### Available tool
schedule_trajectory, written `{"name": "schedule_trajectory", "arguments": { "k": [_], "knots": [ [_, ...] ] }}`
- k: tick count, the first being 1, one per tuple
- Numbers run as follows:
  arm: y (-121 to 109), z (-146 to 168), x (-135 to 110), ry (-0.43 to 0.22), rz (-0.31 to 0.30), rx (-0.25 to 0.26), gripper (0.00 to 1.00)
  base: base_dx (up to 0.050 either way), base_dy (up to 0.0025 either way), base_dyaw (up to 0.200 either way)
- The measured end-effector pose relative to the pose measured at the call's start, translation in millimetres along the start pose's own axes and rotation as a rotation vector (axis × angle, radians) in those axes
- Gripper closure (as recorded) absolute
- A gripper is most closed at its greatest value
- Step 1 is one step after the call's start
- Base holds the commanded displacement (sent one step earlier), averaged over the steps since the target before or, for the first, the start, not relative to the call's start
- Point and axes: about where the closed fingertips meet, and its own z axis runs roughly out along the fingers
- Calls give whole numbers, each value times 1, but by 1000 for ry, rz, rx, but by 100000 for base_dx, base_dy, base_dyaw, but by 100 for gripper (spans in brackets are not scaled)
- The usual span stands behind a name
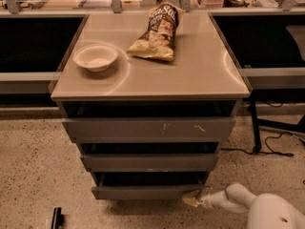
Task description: Close bottom drawer
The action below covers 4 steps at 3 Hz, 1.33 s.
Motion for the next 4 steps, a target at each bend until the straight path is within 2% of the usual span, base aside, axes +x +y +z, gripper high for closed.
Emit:
{"name": "schedule_trajectory", "arguments": {
  "k": [1, 3, 4],
  "knots": [
    [-1, -1, -1, -4, -3, -2, 100, 0, 0, 0],
    [-36, -29, -40, -63, -88, 144, 100, 0, 0, 0],
    [-44, -35, -48, -75, -100, 180, 100, 0, 0, 0]
  ]
}}
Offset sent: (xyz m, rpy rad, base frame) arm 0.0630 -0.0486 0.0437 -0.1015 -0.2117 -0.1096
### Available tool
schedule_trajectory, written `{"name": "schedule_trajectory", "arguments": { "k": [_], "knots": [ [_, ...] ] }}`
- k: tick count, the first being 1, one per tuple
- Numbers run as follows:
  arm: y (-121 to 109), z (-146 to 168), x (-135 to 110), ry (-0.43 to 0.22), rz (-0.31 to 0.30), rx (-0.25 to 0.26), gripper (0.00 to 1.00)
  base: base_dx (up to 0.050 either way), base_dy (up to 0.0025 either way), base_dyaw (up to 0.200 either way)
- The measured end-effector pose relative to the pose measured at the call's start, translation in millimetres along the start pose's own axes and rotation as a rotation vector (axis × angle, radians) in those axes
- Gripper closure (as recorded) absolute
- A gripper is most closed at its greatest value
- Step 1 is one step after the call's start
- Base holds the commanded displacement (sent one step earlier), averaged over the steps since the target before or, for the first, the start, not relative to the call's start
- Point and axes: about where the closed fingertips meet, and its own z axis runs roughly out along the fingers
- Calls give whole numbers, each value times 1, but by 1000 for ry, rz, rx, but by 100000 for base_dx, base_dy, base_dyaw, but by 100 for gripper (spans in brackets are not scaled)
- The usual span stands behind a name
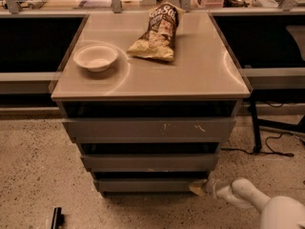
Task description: Close bottom drawer
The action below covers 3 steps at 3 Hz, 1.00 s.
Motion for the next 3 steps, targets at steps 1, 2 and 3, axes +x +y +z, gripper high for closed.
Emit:
{"name": "schedule_trajectory", "arguments": {
  "k": [1, 2, 3],
  "knots": [
    [2, -2, 2, 0, 0, 0, 100, 0, 0, 0],
    [6, -2, 7, 32, 32, -1, 100, 0, 0, 0],
    [17, -22, 9, 37, 87, 43, 100, 0, 0, 0]
  ]
}}
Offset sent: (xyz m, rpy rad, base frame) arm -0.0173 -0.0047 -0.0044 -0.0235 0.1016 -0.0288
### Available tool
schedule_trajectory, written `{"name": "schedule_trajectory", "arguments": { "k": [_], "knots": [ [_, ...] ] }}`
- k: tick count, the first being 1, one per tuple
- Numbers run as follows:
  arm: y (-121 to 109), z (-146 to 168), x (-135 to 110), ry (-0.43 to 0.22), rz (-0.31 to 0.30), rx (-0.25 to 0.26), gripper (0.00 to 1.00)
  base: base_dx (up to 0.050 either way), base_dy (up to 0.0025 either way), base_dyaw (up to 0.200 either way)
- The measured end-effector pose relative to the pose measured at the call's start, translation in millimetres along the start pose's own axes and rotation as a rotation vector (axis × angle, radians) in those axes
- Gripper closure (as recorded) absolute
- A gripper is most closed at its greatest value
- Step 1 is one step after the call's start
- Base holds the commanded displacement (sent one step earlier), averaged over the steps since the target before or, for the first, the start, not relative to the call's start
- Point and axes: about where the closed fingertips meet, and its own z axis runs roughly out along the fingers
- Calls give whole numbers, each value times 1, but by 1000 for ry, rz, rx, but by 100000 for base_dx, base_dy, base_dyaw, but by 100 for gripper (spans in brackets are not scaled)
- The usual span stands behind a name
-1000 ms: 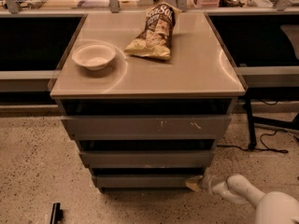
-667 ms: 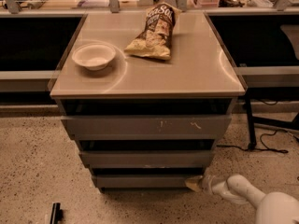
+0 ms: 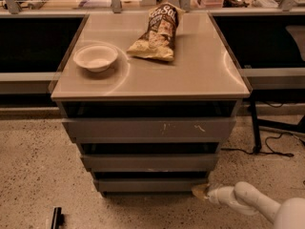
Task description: Close bottom drawer
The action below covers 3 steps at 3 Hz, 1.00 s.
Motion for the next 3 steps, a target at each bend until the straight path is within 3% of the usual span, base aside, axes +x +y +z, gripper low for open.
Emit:
{"name": "schedule_trajectory", "arguments": {
  "k": [1, 2, 3],
  "knots": [
    [29, -22, 8, -4, 34, 45, 100, 0, 0, 0],
    [51, -35, 15, 15, 58, 73, 81, 0, 0, 0],
    [57, -31, 18, 21, 59, 63, 58, 0, 0, 0]
  ]
}}
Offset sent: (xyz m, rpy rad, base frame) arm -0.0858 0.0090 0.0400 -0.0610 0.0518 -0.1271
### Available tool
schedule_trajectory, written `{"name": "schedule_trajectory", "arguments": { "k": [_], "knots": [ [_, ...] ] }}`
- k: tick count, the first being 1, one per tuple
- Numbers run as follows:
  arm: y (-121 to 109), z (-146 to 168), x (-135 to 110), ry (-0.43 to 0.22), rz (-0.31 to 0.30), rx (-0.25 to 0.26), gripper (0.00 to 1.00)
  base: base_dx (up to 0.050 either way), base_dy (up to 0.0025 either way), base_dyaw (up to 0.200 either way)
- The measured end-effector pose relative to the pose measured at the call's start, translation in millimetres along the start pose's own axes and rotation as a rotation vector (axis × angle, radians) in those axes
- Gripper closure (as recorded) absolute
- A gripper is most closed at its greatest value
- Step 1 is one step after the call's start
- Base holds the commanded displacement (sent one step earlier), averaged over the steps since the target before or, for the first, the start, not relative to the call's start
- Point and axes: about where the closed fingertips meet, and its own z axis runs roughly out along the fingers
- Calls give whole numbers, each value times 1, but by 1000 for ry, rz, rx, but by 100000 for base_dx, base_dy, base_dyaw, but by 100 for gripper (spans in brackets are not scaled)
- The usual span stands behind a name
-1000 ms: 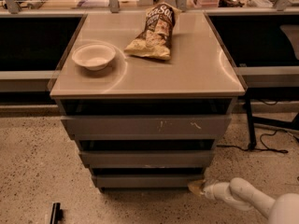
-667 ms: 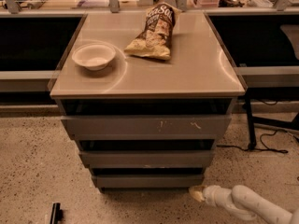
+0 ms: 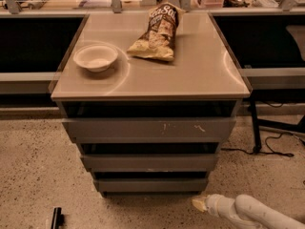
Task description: Close bottom drawer
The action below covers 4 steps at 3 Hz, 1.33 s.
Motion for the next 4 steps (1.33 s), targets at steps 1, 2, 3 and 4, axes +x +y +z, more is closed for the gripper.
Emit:
{"name": "schedule_trajectory", "arguments": {
  "k": [1, 2, 3, 4],
  "knots": [
    [0, 0, 0, 0, 0, 0, 35, 0, 0, 0],
    [0, 0, 0, 0, 0, 0, 11, 0, 0, 0],
    [0, 0, 0, 0, 0, 0, 0, 0, 0, 0],
    [0, 0, 0, 0, 0, 0, 0, 0, 0, 0]
  ]
}}
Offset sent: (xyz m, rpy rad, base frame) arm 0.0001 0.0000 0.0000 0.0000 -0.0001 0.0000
